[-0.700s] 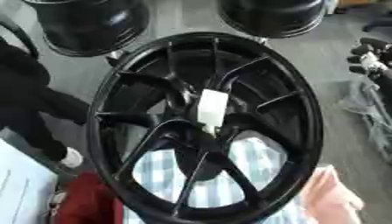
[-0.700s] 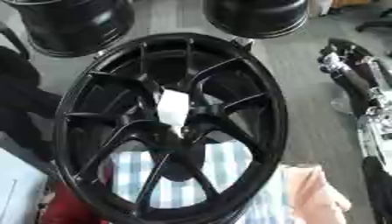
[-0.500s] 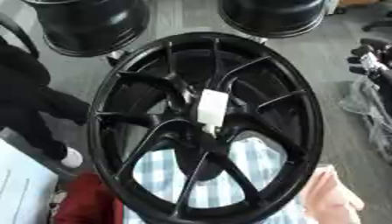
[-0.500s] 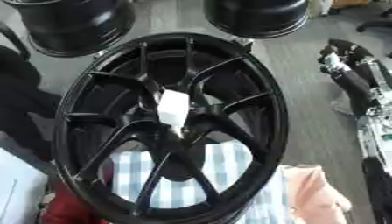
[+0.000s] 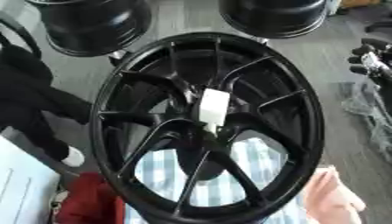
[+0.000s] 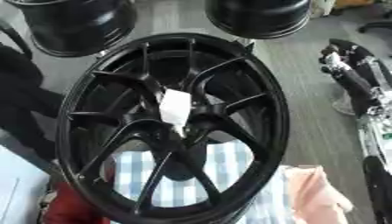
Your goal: Pull the pin out of the wheel hub.
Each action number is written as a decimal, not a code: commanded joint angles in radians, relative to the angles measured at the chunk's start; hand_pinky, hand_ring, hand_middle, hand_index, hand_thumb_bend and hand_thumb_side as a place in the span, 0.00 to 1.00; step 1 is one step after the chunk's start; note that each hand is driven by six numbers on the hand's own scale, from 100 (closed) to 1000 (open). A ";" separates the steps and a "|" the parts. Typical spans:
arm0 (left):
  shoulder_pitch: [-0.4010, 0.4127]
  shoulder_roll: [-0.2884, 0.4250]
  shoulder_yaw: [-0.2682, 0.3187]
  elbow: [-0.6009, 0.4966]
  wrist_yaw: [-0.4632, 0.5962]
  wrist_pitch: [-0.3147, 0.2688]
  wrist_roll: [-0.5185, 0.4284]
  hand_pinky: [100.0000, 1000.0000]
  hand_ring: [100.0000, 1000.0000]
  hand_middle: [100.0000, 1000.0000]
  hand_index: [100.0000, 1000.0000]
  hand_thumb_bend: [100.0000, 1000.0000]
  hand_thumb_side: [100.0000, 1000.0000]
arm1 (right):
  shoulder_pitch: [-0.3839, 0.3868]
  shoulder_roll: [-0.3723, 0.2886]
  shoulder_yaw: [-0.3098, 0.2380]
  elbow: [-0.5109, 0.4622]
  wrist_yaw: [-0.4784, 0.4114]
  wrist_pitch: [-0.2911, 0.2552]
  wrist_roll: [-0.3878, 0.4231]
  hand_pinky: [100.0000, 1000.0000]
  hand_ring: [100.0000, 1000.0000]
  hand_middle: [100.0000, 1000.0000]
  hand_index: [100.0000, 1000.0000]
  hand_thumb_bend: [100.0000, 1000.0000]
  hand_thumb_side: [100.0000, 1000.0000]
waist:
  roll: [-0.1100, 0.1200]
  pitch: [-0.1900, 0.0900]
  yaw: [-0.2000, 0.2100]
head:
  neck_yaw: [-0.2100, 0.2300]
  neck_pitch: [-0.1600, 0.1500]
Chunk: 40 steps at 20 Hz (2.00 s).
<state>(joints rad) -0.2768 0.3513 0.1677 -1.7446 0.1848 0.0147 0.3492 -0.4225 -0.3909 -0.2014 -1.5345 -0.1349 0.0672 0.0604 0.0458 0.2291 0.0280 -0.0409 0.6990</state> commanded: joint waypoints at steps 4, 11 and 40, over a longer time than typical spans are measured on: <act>0.002 0.031 -0.006 -0.002 -0.007 0.000 -0.015 0.69 0.76 0.67 0.72 0.19 0.54 | -0.035 -0.047 0.012 0.010 0.002 -0.004 0.009 0.76 0.74 0.66 0.79 0.00 0.34 | -0.008 -0.048 0.000 | -0.002 0.035; 0.024 0.054 -0.007 0.006 -0.011 0.000 -0.015 0.69 0.76 0.67 0.72 0.19 0.54 | -0.097 -0.119 0.067 0.026 -0.015 -0.010 0.058 0.76 0.74 0.67 0.80 0.01 0.32 | -0.016 -0.073 -0.007 | -0.005 0.069; 0.055 0.106 -0.021 0.017 -0.021 0.005 -0.029 0.69 0.76 0.67 0.72 0.19 0.54 | -0.708 -0.484 0.634 0.002 0.037 -0.229 0.594 0.79 0.77 0.70 0.79 0.27 0.27 | -0.058 -0.093 -0.027 | -0.004 0.071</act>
<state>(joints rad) -0.2160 0.4229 0.1443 -1.7187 0.1678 0.0210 0.3236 -1.1069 -0.8485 0.4271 -1.5324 -0.1077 -0.1465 0.6284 -0.0137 0.1547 0.0015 -0.0451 0.7640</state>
